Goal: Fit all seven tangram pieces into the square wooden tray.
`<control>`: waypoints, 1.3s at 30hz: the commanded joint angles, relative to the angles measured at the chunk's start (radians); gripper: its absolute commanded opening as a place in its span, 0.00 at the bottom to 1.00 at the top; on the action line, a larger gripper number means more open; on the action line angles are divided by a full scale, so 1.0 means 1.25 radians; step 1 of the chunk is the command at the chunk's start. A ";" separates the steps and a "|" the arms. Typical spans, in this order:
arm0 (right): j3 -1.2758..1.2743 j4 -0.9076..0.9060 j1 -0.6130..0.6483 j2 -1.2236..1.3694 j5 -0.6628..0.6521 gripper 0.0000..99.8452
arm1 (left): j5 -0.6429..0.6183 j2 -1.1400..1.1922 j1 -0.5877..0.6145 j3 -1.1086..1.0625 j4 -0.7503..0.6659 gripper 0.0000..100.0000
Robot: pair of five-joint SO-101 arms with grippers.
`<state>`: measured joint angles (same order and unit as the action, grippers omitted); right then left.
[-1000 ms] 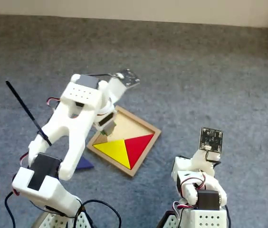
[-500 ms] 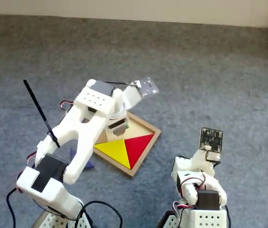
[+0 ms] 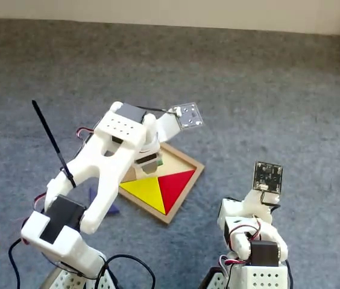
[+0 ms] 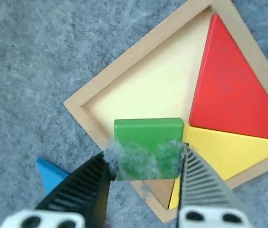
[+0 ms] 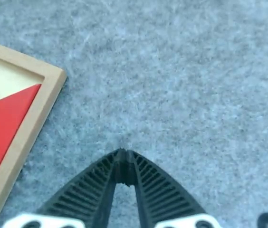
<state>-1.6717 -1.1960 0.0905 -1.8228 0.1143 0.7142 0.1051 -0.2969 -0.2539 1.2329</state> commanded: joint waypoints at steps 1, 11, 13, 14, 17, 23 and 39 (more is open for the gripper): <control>-0.093 -0.002 -0.009 -0.009 -0.007 0.00 | 0.006 -0.004 0.040 -0.024 -0.059 0.18; -0.093 -0.002 -0.009 -0.009 -0.007 0.00 | 0.006 -0.006 0.071 -0.056 -0.102 0.18; -0.093 -0.002 -0.009 -0.009 -0.007 0.00 | 0.006 -0.006 0.071 -0.053 -0.092 0.18; -0.093 -0.002 -0.009 -0.009 -0.007 0.00 | 0.006 -0.006 0.071 -0.051 -0.080 0.20; -0.093 -0.002 -0.009 -0.009 -0.007 0.00 | 0.006 -0.006 0.071 -0.055 -0.054 0.24; -0.093 -0.001 -0.009 -0.009 -0.007 0.00 | 0.006 -0.007 0.077 -0.055 -0.045 0.24; -0.093 -0.001 -0.010 -0.009 -0.007 0.00 | -0.260 -0.004 0.069 -0.012 -0.184 0.16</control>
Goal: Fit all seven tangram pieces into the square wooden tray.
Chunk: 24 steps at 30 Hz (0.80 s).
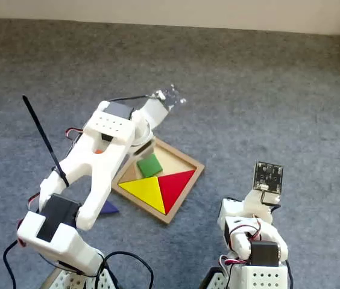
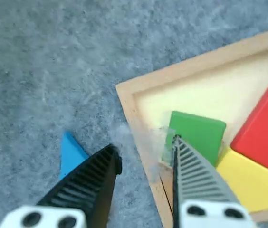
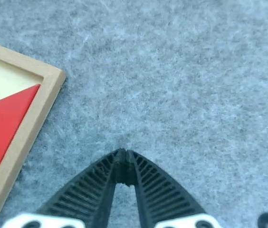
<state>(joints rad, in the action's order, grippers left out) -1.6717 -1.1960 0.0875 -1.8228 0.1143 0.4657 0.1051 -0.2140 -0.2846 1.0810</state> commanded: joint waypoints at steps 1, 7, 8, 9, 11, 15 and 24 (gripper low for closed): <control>-0.093 -0.001 -0.008 -0.009 -0.007 0.00 | -0.074 -0.004 -0.004 -0.002 -0.081 0.16; -0.093 -0.001 -0.008 -0.009 -0.007 0.00 | -0.137 -0.004 -0.051 -0.087 -0.184 0.16; -0.093 -0.001 -0.008 -0.009 -0.007 0.00 | -0.141 -0.004 -0.061 -0.098 -0.195 0.16; -0.093 -0.001 -0.008 -0.009 -0.007 0.00 | -0.141 -0.004 -0.069 -0.107 -0.204 0.16; -0.093 -0.001 -0.008 -0.009 -0.007 0.00 | -0.141 -0.004 -0.085 -0.127 -0.210 0.16; -0.093 -0.001 -0.008 -0.009 -0.007 0.00 | -0.137 -0.004 -0.093 -0.150 -0.207 0.16; -0.093 -0.001 -0.008 -0.009 -0.007 0.00 | -0.074 -0.014 -0.064 -0.180 -0.166 0.16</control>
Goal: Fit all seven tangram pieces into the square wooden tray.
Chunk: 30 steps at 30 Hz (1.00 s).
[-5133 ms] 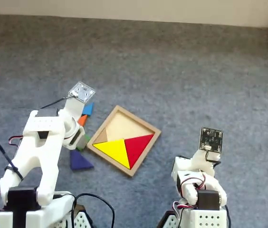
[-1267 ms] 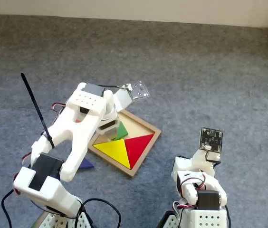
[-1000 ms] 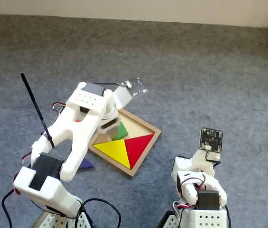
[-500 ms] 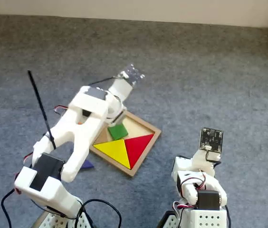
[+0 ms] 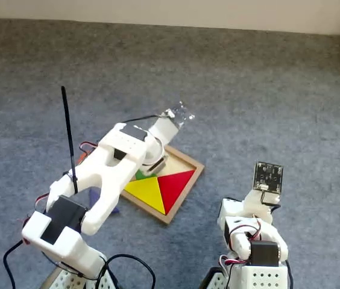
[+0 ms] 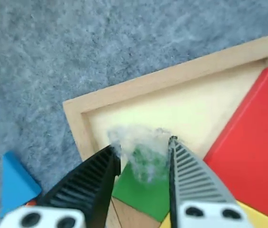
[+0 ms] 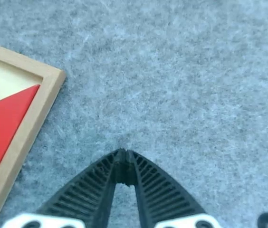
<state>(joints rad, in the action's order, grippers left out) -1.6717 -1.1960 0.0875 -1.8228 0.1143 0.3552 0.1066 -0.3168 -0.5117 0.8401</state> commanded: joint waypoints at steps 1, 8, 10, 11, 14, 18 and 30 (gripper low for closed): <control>-0.093 -0.001 -0.008 -0.009 -0.007 0.00 | 0.014 -0.015 0.023 0.002 0.028 0.16; -0.093 -0.001 -0.008 -0.009 -0.007 0.00 | 0.010 -0.017 0.051 0.073 0.083 0.16; -0.093 -0.001 -0.008 -0.009 -0.007 0.00 | -0.015 -0.017 0.051 0.117 0.139 0.17; -0.093 -0.001 -0.008 -0.009 -0.007 0.00 | -0.031 -0.017 0.051 0.142 0.168 0.17; -0.093 -0.001 -0.008 -0.009 -0.007 0.00 | -0.044 -0.017 0.051 0.208 0.259 0.17; -0.093 -0.001 -0.008 -0.009 -0.007 0.00 | -0.066 -0.017 0.051 0.256 0.328 0.17; -0.093 -0.001 -0.008 -0.009 -0.007 0.00 | -0.113 -0.008 0.229 0.353 0.354 0.17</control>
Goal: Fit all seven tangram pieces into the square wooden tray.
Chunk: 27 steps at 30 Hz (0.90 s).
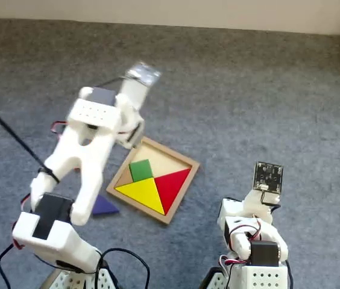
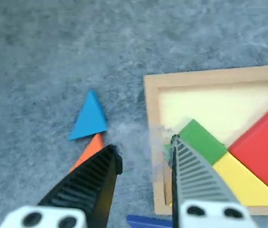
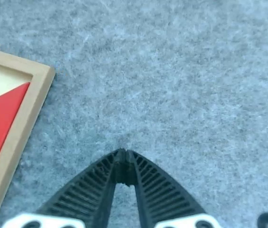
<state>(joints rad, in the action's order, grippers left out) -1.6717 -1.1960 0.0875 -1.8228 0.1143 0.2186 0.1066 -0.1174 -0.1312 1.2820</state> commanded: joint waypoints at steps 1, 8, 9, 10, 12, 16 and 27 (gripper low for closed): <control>-0.093 -0.001 -0.008 -0.009 -0.007 0.00 | -0.002 -0.008 0.085 0.048 -0.009 0.17; -0.093 -0.001 -0.008 -0.009 -0.007 0.00 | 0.110 0.033 0.141 0.051 -0.043 0.18; -0.093 -0.001 -0.008 -0.009 -0.007 0.00 | 0.118 0.051 0.142 0.052 -0.044 0.20; -0.093 -0.001 -0.008 -0.009 -0.007 0.00 | 0.125 0.071 0.143 0.056 -0.045 0.22; -0.093 -0.001 -0.008 -0.009 -0.007 0.00 | 0.137 0.117 0.150 0.084 -0.039 0.23; -0.093 -0.001 -0.008 -0.009 -0.007 0.00 | 0.149 0.204 0.170 0.176 -0.039 0.23; -0.093 0.001 -0.008 -0.009 -0.007 0.00 | 0.200 0.376 0.174 0.296 -0.038 0.23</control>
<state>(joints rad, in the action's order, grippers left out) -1.6717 -1.1960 0.0875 -1.8228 0.1143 0.4565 0.5562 0.0913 0.1741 1.2390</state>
